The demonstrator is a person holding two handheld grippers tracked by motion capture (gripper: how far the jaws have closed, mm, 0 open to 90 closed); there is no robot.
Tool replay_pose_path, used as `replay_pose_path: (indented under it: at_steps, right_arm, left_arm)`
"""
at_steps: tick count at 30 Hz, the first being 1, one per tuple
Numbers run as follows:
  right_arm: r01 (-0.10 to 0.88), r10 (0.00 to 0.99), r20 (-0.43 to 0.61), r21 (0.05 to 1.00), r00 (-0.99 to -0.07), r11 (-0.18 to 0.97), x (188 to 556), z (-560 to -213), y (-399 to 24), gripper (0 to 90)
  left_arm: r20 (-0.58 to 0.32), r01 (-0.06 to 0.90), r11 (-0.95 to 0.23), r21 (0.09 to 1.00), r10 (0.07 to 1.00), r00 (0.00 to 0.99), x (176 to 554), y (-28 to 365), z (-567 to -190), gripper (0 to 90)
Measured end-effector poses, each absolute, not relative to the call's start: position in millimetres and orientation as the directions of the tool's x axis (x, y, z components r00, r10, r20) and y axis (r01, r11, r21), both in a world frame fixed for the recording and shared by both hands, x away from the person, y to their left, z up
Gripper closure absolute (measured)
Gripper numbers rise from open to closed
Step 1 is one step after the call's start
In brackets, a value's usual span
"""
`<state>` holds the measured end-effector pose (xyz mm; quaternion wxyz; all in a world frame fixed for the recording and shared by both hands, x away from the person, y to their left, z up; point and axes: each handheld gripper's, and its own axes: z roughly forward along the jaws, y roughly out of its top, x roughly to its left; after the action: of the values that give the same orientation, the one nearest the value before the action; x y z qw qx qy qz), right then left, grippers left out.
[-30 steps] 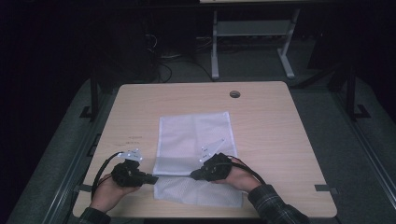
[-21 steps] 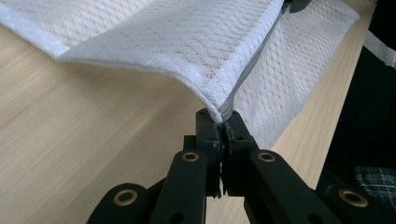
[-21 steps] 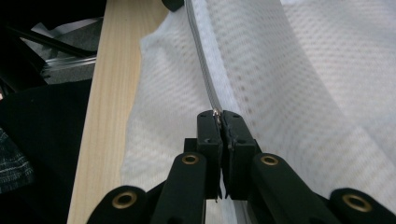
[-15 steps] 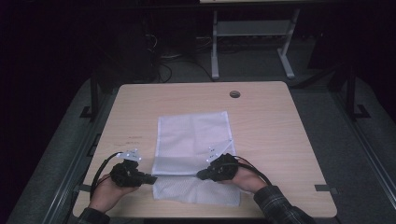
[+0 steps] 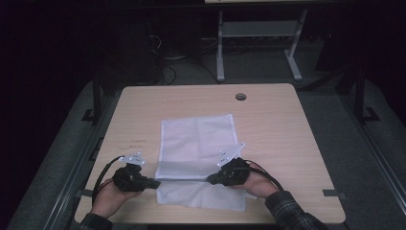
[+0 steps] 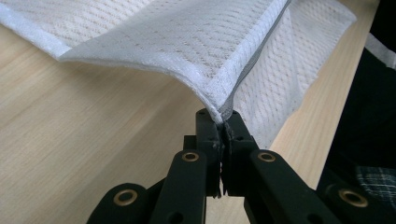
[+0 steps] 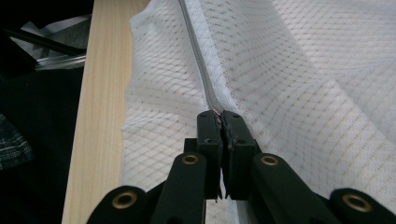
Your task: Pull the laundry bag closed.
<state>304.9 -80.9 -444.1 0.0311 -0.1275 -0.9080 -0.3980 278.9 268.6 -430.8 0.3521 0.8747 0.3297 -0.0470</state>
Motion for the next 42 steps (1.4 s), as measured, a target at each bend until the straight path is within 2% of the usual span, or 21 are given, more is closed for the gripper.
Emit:
replay_pose_path:
  at_steps: [42]
  right_arm:
    - [0.282,0.243,0.159,0.704,-0.957,0.652,301.1,-443.6,-109.3,86.8]
  left_arm:
    - [-0.324,0.626,-0.519,0.582,0.557,0.764,278.4,274.8,-430.7,87.3]
